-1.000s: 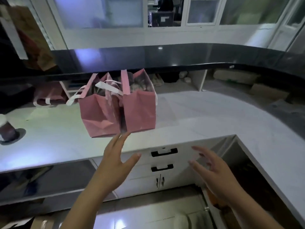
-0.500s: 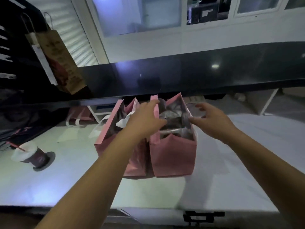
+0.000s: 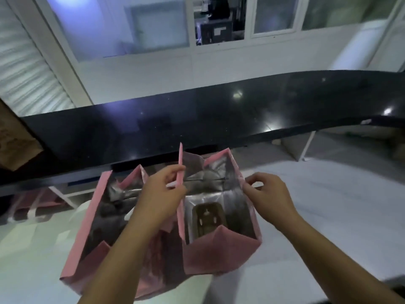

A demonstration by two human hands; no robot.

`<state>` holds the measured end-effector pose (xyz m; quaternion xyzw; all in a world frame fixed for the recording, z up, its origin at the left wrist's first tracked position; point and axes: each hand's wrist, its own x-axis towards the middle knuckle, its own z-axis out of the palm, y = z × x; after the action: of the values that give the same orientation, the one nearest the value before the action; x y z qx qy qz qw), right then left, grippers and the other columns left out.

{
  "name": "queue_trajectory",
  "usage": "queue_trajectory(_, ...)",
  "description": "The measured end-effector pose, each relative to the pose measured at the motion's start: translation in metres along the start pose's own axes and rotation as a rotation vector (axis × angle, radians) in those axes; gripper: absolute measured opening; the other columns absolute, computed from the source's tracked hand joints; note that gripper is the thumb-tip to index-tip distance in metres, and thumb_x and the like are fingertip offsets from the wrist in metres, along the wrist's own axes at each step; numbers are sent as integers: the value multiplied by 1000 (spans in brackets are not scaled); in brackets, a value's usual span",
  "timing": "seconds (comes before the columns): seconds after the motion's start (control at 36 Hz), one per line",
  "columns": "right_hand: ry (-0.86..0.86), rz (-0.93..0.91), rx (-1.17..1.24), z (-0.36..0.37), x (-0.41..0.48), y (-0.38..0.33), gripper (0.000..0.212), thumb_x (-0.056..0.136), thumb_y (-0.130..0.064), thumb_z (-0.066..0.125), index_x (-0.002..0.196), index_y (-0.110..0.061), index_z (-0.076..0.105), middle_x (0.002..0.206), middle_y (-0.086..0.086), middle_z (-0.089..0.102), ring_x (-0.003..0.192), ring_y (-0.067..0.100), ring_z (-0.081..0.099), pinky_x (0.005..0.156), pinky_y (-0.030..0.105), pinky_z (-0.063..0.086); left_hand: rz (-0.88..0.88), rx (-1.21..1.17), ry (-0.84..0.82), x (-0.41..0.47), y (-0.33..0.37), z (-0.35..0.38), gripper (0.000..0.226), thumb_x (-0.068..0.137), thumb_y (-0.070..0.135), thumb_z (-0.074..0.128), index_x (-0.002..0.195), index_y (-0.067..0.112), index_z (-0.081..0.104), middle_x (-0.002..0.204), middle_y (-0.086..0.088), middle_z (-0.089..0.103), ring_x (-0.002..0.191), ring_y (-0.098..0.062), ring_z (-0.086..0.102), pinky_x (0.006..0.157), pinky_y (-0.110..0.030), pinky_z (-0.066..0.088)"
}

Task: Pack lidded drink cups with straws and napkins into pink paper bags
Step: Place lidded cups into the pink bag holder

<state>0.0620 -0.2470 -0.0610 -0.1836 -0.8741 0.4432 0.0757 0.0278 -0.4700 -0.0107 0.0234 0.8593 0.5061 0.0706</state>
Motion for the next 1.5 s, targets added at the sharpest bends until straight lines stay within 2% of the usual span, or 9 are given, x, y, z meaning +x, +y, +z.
queue_trajectory(0.22, 390, 203, 177, -52, -106, 36, 19, 89, -37, 69, 77, -23, 71, 76, -6, 71, 76, 15, 69, 69, 43, 61, 173, -213, -334, -25, 1, 47, 54, 86, -9, 55, 119, 31, 70, 114, 7, 72, 85, 1, 71, 71, -26, 61)
queue_trajectory(0.31, 571, 287, 207, -66, -171, 52, 16, 90, -31, 69, 81, -18, 70, 76, -3, 71, 73, 18, 70, 64, 38, 62, 242, -283, -515, -50, 7, 73, 54, 87, -8, 58, 117, 36, 70, 114, 10, 72, 89, -4, 72, 68, -23, 59)
queue_trajectory(0.47, 912, 409, 310, -93, -308, 64, 12, 91, -21, 65, 85, -12, 69, 77, -5, 70, 70, 7, 68, 52, 19, 55, 314, -347, -841, -122, 23, 131, 44, 90, 3, 66, 119, 36, 70, 116, 9, 72, 99, -17, 72, 83, -47, 61)
queue_trajectory(0.61, 1141, 497, 287, -112, -404, 90, 7, 91, -13, 67, 84, -13, 69, 75, -3, 71, 68, 12, 69, 52, 25, 57, 352, -306, -1111, -197, 39, 180, 44, 90, 6, 68, 112, 43, 71, 119, 7, 72, 105, -22, 70, 83, -51, 60)
queue_trajectory(0.81, 1369, 561, 294, -143, -526, 145, 15, 91, -6, 66, 81, -16, 70, 75, -3, 72, 72, 11, 68, 60, 18, 53, 438, -207, -1366, -328, 60, 244, 39, 91, 7, 66, 118, 36, 69, 106, 17, 74, 97, 0, 70, 82, -28, 60)
queue_trajectory(0.94, 1501, 547, 344, -185, -608, 181, 15, 90, -3, 67, 79, -14, 70, 73, -2, 72, 68, 10, 68, 58, 15, 51, 467, -172, -1441, -425, 81, 289, 34, 90, 6, 67, 111, 33, 72, 103, 12, 76, 94, -7, 72, 74, -24, 59)
queue_trajectory(1.28, 1616, 531, 284, -308, -761, 268, 14, 92, -11, 67, 80, -17, 66, 71, 6, 70, 64, 16, 62, 53, 24, 49, 560, -139, -1505, -610, 127, 397, 33, 89, 5, 68, 111, 30, 72, 104, 13, 75, 85, -15, 75, 70, -43, 63)
queue_trajectory(1.39, 1598, 513, 286, -356, -783, 298, 12, 91, -12, 69, 80, -13, 66, 71, 19, 66, 63, 24, 54, 59, 36, 42, 595, -127, -1498, -641, 151, 436, 39, 89, -2, 65, 111, 29, 71, 103, 15, 75, 80, -11, 74, 62, -30, 62)
queue_trajectory(1.5, 1585, 566, 242, -403, -792, 333, 11, 92, -14, 68, 81, -12, 66, 66, 0, 69, 62, 8, 63, 58, 24, 51, 591, -119, -1509, -664, 174, 486, 42, 89, -6, 63, 115, 27, 70, 106, 13, 74, 78, -11, 74, 58, -22, 57)
